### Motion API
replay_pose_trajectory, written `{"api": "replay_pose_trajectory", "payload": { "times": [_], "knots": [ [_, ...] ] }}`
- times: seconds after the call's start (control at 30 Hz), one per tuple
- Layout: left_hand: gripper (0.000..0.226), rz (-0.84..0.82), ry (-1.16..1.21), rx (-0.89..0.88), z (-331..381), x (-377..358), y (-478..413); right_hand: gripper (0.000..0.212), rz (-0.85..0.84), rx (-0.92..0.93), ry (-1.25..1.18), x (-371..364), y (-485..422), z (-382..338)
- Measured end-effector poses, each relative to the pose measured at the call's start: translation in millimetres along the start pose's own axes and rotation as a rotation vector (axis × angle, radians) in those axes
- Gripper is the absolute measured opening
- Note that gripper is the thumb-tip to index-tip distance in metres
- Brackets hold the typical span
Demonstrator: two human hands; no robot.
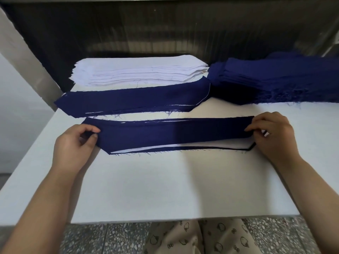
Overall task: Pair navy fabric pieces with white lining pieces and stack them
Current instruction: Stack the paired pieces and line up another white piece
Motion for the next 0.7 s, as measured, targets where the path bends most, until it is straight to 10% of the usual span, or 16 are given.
{"api": "replay_pose_trajectory", "payload": {
  "times": [0.7],
  "knots": [
    [0.033,-0.043,-0.196,0.004,6.4,0.5,-6.7,0.044,-0.277,-0.522,0.22,-3.4,-2.4,9.0]
  ]
}}
Point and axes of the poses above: each hand's wrist, its own y-axis away from the middle knuckle, its own x-axis out of the back of the hand, z = x × y, the point moved 1 cm from there along -y, towards the middle knuckle, and after that the axes turned 2 degrees about -y, right-handed, at the moved point
